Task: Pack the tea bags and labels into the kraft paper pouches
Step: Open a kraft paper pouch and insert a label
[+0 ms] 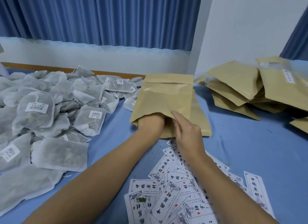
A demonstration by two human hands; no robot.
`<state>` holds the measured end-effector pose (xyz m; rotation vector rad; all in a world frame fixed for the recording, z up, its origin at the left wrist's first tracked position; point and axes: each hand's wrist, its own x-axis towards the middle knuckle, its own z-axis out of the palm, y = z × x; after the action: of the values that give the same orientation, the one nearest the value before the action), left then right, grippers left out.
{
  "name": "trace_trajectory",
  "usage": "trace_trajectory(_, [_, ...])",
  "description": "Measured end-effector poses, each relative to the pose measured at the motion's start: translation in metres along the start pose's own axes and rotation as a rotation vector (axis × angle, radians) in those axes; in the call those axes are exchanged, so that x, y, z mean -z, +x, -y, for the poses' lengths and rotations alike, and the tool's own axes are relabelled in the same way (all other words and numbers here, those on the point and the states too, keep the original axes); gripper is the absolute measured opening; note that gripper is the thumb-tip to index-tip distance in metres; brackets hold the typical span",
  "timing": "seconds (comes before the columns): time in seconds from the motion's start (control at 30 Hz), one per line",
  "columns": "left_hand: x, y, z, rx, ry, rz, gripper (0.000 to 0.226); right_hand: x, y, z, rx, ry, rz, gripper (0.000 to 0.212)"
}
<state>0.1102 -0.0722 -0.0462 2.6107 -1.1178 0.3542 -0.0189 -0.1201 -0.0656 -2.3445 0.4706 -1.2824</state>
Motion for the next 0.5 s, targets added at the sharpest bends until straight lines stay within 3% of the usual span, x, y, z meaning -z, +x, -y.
trace_trajectory(0.03, [-0.002, 0.009, -0.004, 0.026, -0.086, 0.035, 0.047, 0.000, 0.000, -0.002, -0.001, 0.005, -0.013, 0.027])
trace_trajectory(0.17, [-0.021, 0.033, -0.012, 0.156, -0.540, 0.460, 0.045, 0.000, 0.000, -0.007, -0.005, -0.022, 0.003, 0.032])
trace_trajectory(0.23, [-0.023, 0.034, -0.020, 0.021, -0.565, 0.487, 0.040, 0.000, 0.002, -0.009, -0.034, -0.039, -0.008, 0.031])
trace_trajectory(0.33, [-0.020, 0.022, -0.018, -0.336, -0.505, 0.162, 0.025, 0.000, 0.006, -0.013, -0.061, -0.110, -0.024, 0.025])
trace_trajectory(0.43, [-0.025, 0.002, 0.016, -0.562, -0.465, -0.005, 0.017, -0.001, 0.008, -0.013, -0.106, -0.154, 0.017, 0.023])
trace_trajectory(0.5, [-0.019, -0.014, 0.040, -0.643, -0.464, -0.241, 0.027, -0.002, 0.008, -0.014, -0.110, -0.179, 0.052, 0.023])
